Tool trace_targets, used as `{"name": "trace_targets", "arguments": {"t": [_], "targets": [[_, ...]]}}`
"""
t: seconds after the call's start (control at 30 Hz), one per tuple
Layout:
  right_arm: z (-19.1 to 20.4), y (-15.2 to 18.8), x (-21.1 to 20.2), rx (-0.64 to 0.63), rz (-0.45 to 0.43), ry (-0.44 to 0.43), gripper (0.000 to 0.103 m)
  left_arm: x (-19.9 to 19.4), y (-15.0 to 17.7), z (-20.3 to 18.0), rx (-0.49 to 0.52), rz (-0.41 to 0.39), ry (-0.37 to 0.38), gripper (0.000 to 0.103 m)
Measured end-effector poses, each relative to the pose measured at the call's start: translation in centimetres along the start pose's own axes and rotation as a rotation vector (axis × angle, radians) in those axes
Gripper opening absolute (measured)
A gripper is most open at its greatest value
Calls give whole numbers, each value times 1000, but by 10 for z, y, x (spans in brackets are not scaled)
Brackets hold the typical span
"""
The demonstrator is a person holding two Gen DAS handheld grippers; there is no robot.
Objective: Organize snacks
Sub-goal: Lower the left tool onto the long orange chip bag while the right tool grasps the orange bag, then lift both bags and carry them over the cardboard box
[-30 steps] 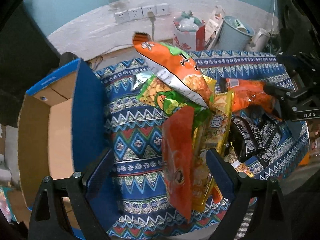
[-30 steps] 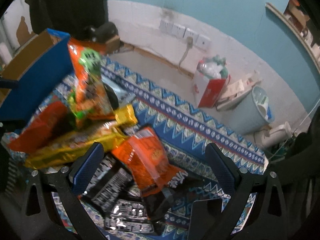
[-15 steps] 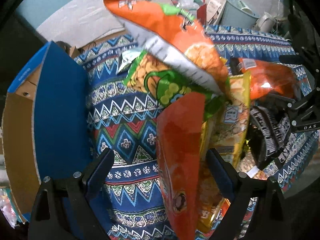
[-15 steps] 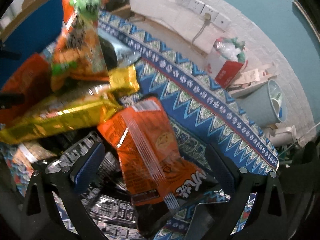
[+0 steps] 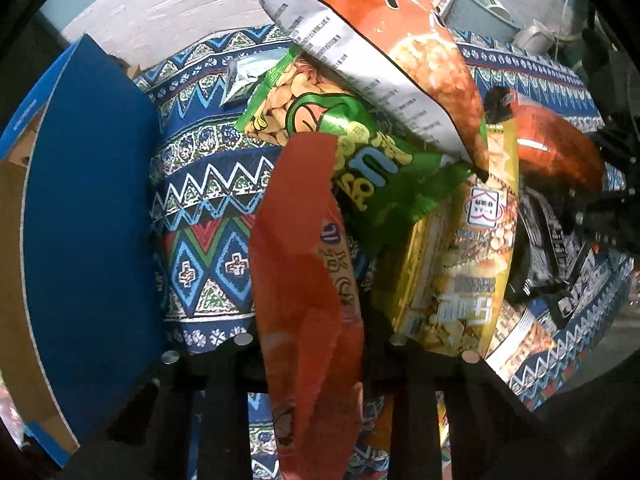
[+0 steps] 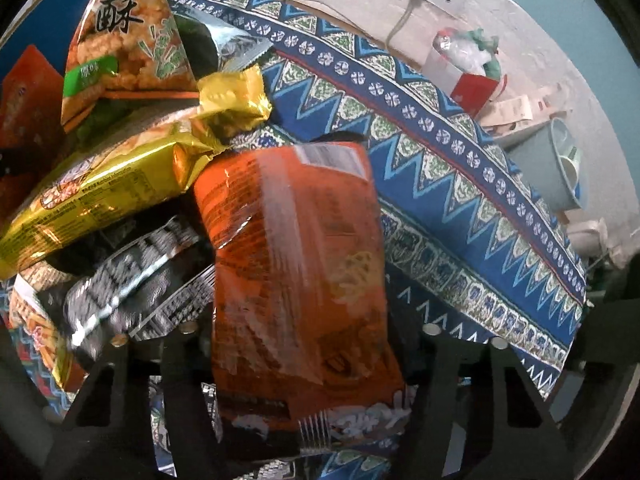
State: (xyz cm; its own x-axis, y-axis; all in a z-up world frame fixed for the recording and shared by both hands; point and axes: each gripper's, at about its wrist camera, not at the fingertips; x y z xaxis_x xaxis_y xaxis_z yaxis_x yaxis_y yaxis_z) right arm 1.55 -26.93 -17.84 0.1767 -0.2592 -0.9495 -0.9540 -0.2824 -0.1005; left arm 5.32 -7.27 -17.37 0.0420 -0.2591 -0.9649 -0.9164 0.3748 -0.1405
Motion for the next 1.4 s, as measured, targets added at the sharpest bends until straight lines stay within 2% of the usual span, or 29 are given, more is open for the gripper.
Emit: {"name": "trace_targets", "arguments": {"t": [0.1,0.3,0.6,0.73,1.0,1.4], "targets": [[-6,3,-2,57,16,-17,47,-7,5,0,10,-26,-16,27],[-15,6,-22,127,-5,22,46,-29,18,-5,11,-75,-45,27],[-21,1,-80,236,-121,75,46,-63,28,-11,32,-174,-76,27],[-25,-4,-109,278,-193,61,46,-82,37,-11,38,-217,-76,27],[-15,-13,-151,281,-282,50,46,-110,38,-11,54,-303,-85,27],[6,-35,-188,265,-367,20,46,-151,50,6,31,-388,-67,27]]}}
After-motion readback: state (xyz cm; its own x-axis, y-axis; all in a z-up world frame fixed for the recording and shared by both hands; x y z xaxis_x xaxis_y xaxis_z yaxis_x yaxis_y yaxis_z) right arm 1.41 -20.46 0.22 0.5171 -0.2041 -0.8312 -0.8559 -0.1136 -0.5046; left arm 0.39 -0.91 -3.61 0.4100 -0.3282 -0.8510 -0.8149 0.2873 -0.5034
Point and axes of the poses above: each gripper's, at about its wrist camera, not at the fingertips, and x roughly the way its jaws point, z to its left, y to its underside, and after that the axes turned 14 degrees about y, right-handed
